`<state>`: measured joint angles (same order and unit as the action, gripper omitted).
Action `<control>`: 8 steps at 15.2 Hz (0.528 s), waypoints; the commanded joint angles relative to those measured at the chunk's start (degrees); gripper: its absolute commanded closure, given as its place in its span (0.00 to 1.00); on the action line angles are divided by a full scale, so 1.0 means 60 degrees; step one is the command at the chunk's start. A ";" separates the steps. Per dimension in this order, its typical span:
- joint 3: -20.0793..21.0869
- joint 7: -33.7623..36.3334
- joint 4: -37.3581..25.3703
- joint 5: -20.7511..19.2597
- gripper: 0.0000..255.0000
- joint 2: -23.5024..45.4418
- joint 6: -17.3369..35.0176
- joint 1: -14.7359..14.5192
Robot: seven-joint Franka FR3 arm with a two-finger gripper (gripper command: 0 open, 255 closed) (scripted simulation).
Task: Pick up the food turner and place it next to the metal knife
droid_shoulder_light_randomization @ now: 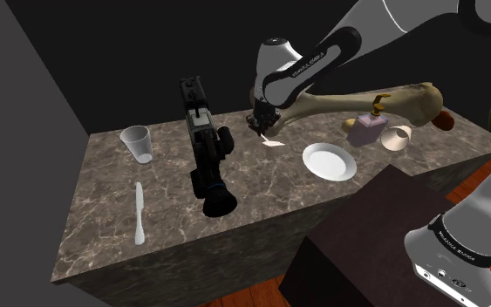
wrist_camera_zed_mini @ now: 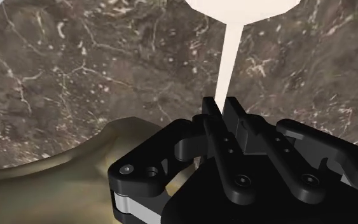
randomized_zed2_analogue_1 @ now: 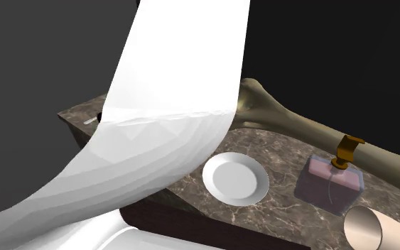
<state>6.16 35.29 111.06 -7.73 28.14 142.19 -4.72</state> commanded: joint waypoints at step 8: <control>0.0234 0.1560 0.0204 -0.0218 1.00 -0.0298 -0.0176 -0.1179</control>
<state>7.38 43.36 112.13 -8.89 26.65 141.33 -10.87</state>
